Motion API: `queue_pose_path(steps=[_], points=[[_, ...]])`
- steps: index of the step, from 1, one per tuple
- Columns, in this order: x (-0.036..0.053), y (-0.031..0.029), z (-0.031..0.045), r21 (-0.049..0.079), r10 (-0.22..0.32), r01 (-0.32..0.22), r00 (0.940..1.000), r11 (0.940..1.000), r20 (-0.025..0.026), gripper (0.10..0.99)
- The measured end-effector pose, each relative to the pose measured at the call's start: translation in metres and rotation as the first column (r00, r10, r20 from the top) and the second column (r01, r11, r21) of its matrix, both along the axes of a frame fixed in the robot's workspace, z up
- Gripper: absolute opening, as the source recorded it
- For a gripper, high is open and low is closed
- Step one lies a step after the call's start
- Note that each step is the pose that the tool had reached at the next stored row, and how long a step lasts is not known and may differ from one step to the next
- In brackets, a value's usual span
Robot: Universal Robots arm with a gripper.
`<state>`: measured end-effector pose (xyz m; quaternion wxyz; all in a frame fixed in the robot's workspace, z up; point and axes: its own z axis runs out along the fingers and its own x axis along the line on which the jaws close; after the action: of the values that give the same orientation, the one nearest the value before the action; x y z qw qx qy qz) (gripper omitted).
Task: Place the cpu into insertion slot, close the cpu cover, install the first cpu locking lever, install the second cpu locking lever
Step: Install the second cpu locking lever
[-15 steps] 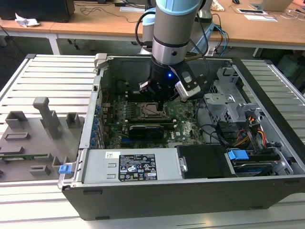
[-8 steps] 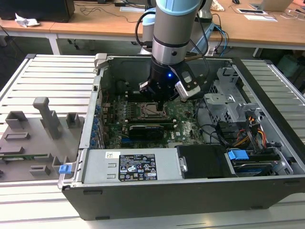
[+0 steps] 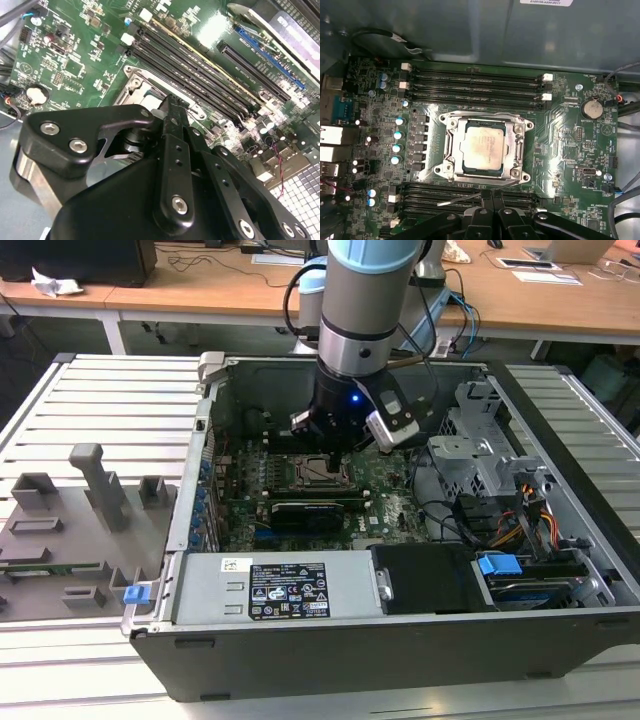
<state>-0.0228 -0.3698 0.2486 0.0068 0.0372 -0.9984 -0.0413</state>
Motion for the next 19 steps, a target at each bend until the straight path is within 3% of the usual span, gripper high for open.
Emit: queue_pose_path(steps=[2, 12, 19], points=[[-0.0087, -0.0009, -0.0031, 0.004, 0.0, 0.0, 1.0, 1.0, -0.0002, 0.106], [-0.0211, -0.0015, -0.0208, 0.008, 0.0, 0.0, 1.0, 1.0, 0.0, 0.106], [-0.0284, -0.0102, -0.0242, 0.04, 0.0, 0.0, 1.0, 0.9992, 0.0001, 0.106]])
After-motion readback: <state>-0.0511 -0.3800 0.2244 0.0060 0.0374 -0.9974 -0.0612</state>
